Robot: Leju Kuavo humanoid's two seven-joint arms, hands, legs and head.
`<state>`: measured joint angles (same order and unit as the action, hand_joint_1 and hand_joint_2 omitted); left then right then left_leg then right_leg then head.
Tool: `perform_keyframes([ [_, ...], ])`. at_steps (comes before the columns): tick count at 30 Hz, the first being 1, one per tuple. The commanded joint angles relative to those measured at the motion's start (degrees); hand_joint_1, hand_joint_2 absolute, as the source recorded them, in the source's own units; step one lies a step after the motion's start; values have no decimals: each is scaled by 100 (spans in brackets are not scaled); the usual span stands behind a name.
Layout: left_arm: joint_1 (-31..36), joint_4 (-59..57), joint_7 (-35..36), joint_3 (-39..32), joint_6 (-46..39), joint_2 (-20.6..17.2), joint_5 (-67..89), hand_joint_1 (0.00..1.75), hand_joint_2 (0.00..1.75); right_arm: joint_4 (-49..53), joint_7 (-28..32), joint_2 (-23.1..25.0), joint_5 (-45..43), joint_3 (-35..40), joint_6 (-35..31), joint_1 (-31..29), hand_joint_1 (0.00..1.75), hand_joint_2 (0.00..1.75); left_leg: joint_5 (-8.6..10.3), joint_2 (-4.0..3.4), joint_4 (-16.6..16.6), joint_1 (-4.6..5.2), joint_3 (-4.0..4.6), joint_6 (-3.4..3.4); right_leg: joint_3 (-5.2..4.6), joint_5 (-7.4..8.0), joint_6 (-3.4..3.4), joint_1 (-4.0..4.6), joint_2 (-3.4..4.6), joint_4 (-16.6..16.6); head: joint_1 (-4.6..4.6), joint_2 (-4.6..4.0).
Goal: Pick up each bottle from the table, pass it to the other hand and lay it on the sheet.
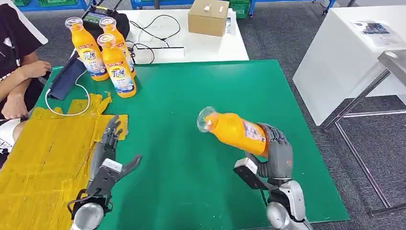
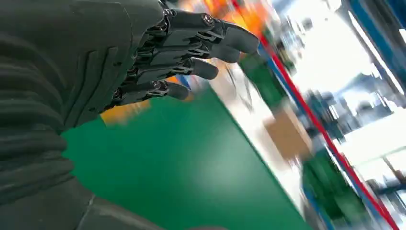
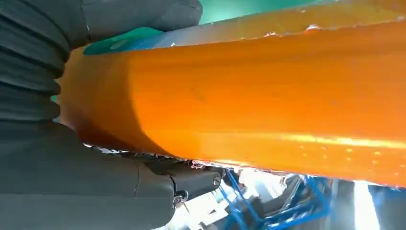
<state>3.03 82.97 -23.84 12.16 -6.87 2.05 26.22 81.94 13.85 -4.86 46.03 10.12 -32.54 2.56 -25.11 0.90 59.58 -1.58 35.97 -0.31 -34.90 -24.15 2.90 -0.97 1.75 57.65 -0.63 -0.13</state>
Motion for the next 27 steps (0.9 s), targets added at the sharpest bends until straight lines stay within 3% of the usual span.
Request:
perform_keyframes([
  [1, 305, -53, -33, 845, 486, -150, -471, 0, 175, 220, 746, 1013, -1149, 230, 122, -349, 175, 175, -3, -15, -3, 3, -12, 7, 5, -1, -11, 1, -3, 0, 0, 0],
  [22, 289, -44, -28, 834, 485, -183, -485, 0, 175, 223, 781, 970, -1189, 196, 103, -333, 175, 175, -3, -8, -7, 6, -15, 9, 11, -2, -10, -1, -11, -5, 0, 0],
  [27, 410, 95, -77, 1072, 887, -158, -906, 0, 175, -85, 1118, 1205, -1794, 644, 809, -439, 175, 175, -5, -13, -12, 9, -25, 11, 19, -4, -16, -2, -13, -5, 0, 0],
])
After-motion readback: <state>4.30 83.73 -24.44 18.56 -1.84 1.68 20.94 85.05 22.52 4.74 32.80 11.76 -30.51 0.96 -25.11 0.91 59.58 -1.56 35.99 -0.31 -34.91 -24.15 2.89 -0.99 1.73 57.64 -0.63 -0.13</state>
